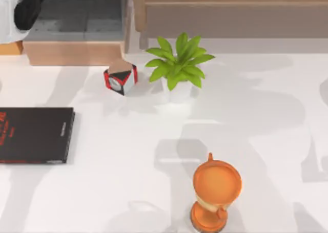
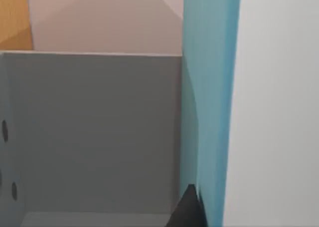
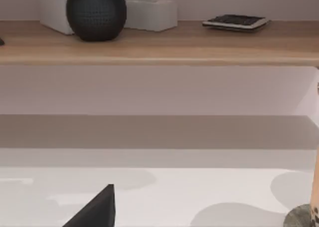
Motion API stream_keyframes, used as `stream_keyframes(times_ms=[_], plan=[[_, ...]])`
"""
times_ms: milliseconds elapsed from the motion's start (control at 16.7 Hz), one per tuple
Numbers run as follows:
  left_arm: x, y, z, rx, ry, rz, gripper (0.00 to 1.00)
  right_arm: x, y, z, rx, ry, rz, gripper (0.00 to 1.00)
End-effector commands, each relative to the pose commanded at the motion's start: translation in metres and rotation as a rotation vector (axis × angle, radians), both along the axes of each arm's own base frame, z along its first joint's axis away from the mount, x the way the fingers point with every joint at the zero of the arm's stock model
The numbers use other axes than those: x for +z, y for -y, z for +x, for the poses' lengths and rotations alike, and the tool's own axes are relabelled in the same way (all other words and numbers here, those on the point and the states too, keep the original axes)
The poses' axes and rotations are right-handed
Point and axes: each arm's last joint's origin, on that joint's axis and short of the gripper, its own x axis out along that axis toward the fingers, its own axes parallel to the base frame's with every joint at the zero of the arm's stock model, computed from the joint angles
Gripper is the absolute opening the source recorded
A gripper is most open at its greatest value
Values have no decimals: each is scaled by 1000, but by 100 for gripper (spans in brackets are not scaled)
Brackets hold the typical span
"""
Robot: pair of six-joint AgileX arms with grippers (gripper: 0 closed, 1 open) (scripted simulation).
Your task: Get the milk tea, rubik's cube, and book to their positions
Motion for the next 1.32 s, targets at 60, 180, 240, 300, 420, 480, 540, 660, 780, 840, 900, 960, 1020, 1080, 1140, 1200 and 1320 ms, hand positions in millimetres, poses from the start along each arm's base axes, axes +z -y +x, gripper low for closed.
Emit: stream_keyframes(times_ms=[60,180,240,300,420,480,540,660,780,840,900,960,1020,1080,1140,1200,1320], plan=[[2,0,-2,-4,5,8,0,0,0,0,0,0,0,100],[12,0,-9,-18,32,51,0,0,0,0,0,0,0,100],[18,-1,-14,-26,50,86,0,0,0,0,0,0,0,100],[25,-2,-21,-33,70,129,0,0,0,0,0,0,0,100],[38,-7,-36,-41,111,237,0,0,0,0,0,0,0,100],[44,-10,-44,-42,131,301,0,0,0,0,0,0,0,100],[48,-14,-53,-41,149,369,0,0,0,0,0,0,0,100],[55,-23,-71,-31,183,518,0,0,0,0,0,0,0,100],[57,-32,-91,-12,208,678,0,0,0,0,0,0,0,100],[54,-37,-100,-2,212,759,0,0,0,0,0,0,0,100],[49,-42,-109,5,208,841,0,0,0,0,0,0,0,100],[42,-46,-117,8,198,920,0,0,0,0,0,0,0,100],[32,-50,-125,8,181,996,0,0,0,0,0,0,0,100],[21,-54,-133,4,158,1071,0,0,0,0,0,0,0,100],[7,-58,-141,-6,128,1142,0,0,0,0,0,0,0,100],[-9,-62,-150,-21,93,1211,0,0,0,0,0,0,0,100],[-43,-69,-168,-68,9,1328,0,0,0,0,0,0,0,100]])
